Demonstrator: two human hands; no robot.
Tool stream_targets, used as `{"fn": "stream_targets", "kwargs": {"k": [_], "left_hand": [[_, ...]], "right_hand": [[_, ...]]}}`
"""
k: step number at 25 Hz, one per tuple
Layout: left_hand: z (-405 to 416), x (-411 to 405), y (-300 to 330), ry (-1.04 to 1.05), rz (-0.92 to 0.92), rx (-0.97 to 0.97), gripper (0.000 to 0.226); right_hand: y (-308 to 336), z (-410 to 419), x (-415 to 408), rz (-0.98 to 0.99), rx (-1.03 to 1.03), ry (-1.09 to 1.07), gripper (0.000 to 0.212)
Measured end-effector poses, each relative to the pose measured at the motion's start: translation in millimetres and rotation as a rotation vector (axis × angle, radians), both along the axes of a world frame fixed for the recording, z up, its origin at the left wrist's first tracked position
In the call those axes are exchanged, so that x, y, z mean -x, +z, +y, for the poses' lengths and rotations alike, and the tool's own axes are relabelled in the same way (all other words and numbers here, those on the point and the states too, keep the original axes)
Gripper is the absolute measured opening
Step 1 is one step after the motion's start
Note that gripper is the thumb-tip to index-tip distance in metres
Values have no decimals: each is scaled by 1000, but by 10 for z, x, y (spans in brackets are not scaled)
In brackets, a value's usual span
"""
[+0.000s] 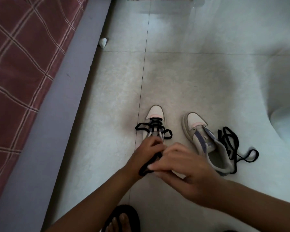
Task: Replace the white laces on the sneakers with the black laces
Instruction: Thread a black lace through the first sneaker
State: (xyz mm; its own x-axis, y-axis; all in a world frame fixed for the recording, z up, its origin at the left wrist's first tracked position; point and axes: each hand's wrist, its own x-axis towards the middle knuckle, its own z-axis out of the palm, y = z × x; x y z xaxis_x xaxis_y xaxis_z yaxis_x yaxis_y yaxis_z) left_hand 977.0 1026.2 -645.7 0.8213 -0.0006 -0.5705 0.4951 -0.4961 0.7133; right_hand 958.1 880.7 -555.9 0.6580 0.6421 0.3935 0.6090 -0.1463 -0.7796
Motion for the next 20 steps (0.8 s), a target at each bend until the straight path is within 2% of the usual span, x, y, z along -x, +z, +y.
{"fn": "stream_targets", "kwargs": {"k": [1, 2, 4, 5, 7, 8, 9, 11, 13, 14, 16, 17, 18, 20], "left_hand": [[-4, 68, 63, -93, -64, -25, 19], [35, 153, 157, -134, -234, -86, 14], [82, 369, 372, -150, -623, -135, 17], [77, 460, 465, -138, -730, -124, 26], [8, 585, 586, -232, -862, -43, 42], [-59, 603, 606, -318, -903, -18, 42], [-103, 651, 600, -400, -955, -14, 39], [-106, 714, 459, -488, -1022, -62, 28], [-31, 792, 245, -335, -941, -212, 49], [26, 797, 144, -212, -796, -293, 68], [115, 704, -23, -100, -350, -399, 108], [123, 638, -94, -91, -151, -420, 118], [97, 543, -165, -60, -89, -431, 116], [-51, 374, -232, 15, -76, -394, 88]], "right_hand": [[-85, -28, -34, 133, 31, -33, 26], [-167, -50, -111, 326, 50, -134, 29], [-354, -69, -270, 788, 45, -467, 26], [-451, -48, -317, 1005, 113, -573, 23], [-621, 102, -344, 1446, 200, -513, 38], [-656, 195, -352, 1631, 126, -452, 47], [-680, 270, -363, 1767, 8, -413, 52], [-674, 384, -428, 1882, -163, -408, 46], [-648, 439, -489, 1831, -165, -465, 32], [-635, 456, -486, 1773, -122, -488, 30], [-614, 477, -446, 1713, -40, -522, 29], [-600, 486, -412, 1728, -15, -531, 30], [-583, 508, -374, 1755, 4, -537, 31], [-530, 563, -323, 1813, 8, -555, 34]]}}
